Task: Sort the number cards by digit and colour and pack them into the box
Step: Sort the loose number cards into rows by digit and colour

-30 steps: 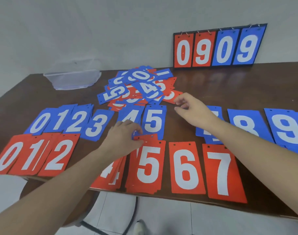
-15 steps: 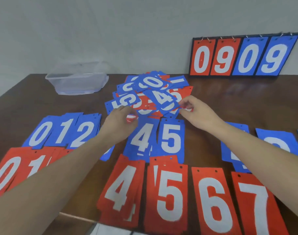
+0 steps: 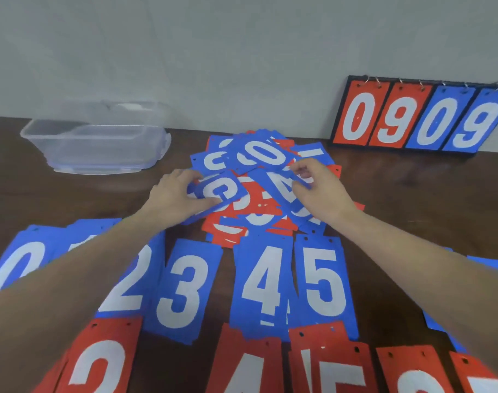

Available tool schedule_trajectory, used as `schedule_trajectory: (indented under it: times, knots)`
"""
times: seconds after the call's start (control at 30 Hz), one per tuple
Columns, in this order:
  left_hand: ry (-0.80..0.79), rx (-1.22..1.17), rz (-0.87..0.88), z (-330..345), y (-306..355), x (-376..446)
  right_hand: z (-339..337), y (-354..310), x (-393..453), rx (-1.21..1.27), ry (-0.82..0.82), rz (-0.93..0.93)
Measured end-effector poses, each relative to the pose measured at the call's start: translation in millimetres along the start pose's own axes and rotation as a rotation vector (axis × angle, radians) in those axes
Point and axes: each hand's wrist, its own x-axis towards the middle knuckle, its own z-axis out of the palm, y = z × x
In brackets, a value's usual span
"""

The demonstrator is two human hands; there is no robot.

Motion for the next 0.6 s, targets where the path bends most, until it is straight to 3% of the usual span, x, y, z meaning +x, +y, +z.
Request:
schedule_trajectory:
  times: [0.23,0.6]
  knots:
    - [-0.140,-0.125,0.048,-7.7,-17.9,17.4,11.4,-3.0,39.8,-0.035,0.009,0.020]
    - [-0.087,-0.165,0.064,-3.3,-20.1,16.4,22.9,1.1,99.7,-0.425,-0.183,0.143]
